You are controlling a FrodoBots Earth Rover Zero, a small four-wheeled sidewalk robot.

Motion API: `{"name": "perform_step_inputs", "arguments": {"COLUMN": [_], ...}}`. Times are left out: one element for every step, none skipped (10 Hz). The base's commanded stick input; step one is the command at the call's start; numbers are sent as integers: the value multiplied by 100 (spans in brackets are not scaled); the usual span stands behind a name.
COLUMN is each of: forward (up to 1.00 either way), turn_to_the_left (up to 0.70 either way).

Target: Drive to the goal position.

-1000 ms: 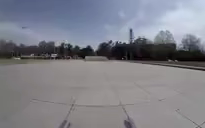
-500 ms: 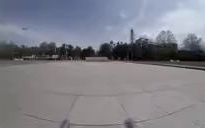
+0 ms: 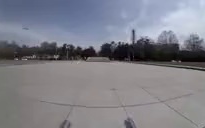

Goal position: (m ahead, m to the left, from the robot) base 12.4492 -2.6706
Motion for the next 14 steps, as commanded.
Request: {"name": "perform_step_inputs", "arguments": {"forward": [85, 85, 85, 85, 85, 85, 85, 85, 85, 85, 85, 85, 85, 85], "turn_to_the_left": [0, 0, 0, 0, 0, 0, 0, 0, 0, 0, 0, 0, 0, 0]}}
